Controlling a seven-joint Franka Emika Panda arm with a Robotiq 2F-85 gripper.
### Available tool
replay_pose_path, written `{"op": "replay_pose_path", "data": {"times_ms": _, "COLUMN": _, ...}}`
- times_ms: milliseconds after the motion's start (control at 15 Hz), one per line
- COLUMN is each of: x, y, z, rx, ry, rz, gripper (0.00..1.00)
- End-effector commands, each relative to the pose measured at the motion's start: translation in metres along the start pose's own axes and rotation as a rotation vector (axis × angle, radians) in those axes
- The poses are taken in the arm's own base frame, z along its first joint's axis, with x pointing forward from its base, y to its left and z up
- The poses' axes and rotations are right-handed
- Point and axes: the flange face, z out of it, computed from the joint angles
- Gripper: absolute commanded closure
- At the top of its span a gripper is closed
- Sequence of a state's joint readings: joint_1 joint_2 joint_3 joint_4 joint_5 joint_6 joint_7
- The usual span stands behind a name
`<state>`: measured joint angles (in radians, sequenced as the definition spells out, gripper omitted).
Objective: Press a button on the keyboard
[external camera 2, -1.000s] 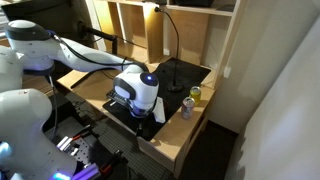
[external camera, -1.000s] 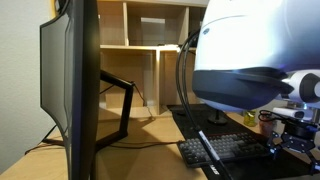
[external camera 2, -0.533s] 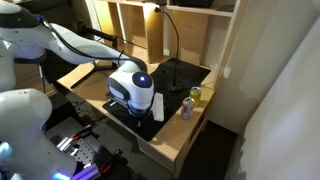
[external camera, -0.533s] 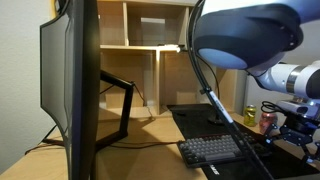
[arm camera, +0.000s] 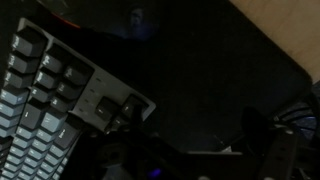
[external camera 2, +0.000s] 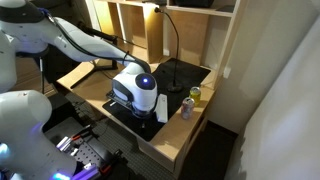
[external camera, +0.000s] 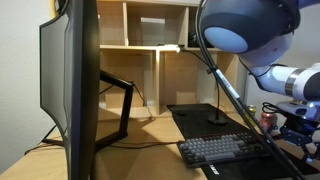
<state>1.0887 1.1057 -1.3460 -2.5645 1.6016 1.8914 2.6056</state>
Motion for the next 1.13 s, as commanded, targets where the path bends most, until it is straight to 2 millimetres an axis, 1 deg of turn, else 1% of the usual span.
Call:
{"op": "replay_pose_path", "data": {"times_ms": 0, "x": 0.001, "y": 0.013, "z": 0.017, "rx": -0.018, "ry": -0.022, "rz": -0.014, "gripper": 0.00}}
{"op": "replay_pose_path", "data": {"times_ms": 133, "x": -0.003, "y": 0.017, "z": 0.014, "rx": -0.031, "ry": -0.054, "rz": -0.006, "gripper": 0.00}}
{"op": "replay_pose_path", "data": {"times_ms": 333, "x": -0.005, "y": 0.021, "z": 0.018, "rx": -0.020, "ry": -0.083, "rz": -0.003, "gripper": 0.00}}
{"op": "replay_pose_path", "data": {"times_ms": 467, "x": -0.006, "y": 0.014, "z": 0.010, "rx": -0.019, "ry": -0.103, "rz": 0.014, "gripper": 0.00}}
{"op": "replay_pose_path", "data": {"times_ms": 533, "x": -0.005, "y": 0.003, "z": 0.002, "rx": -0.003, "ry": -0.098, "rz": 0.021, "gripper": 0.00}}
{"op": "replay_pose_path", "data": {"times_ms": 600, "x": -0.005, "y": -0.005, "z": -0.006, "rx": 0.013, "ry": -0.098, "rz": 0.018, "gripper": 0.00}}
{"op": "replay_pose_path", "data": {"times_ms": 800, "x": 0.002, "y": -0.038, "z": -0.051, "rx": 0.046, "ry": -0.096, "rz": 0.026, "gripper": 0.00}}
{"op": "replay_pose_path", "data": {"times_ms": 933, "x": 0.007, "y": -0.063, "z": -0.082, "rx": 0.081, "ry": -0.047, "rz": 0.008, "gripper": 0.00}}
{"op": "replay_pose_path", "data": {"times_ms": 1000, "x": -0.007, "y": -0.047, "z": -0.065, "rx": 0.095, "ry": -0.096, "rz": 0.013, "gripper": 0.00}}
{"op": "replay_pose_path", "data": {"times_ms": 1067, "x": -0.004, "y": -0.057, "z": -0.078, "rx": 0.095, "ry": -0.081, "rz": 0.018, "gripper": 0.00}}
